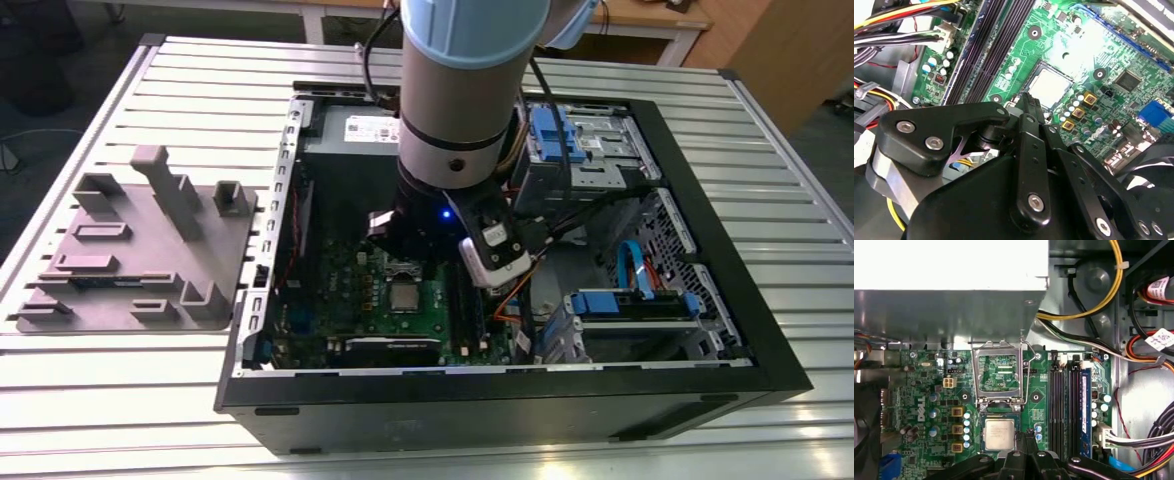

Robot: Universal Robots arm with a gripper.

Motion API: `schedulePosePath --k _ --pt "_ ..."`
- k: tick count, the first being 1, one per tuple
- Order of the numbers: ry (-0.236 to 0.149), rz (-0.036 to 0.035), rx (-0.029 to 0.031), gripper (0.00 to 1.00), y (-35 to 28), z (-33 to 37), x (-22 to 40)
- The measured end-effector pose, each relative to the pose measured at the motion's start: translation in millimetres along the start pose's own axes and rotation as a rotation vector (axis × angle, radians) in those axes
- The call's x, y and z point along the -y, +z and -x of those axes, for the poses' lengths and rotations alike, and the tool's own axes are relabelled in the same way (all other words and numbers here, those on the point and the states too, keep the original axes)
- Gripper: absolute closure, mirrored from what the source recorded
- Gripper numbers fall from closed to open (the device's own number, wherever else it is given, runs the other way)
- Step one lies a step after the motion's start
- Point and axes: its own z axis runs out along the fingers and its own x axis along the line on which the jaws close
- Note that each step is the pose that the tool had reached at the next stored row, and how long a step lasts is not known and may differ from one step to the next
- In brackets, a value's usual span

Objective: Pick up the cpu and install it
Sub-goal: 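Close the cpu cover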

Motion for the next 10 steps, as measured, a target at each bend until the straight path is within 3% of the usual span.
schedulePosePath --k 7,10 --pt "-0.003 0.0004 0.0000 0.90 0.4 0.5 -0.6" --pt "-0.033 0.0002 -0.0014 0.90 0.8 0.7 -0.6"
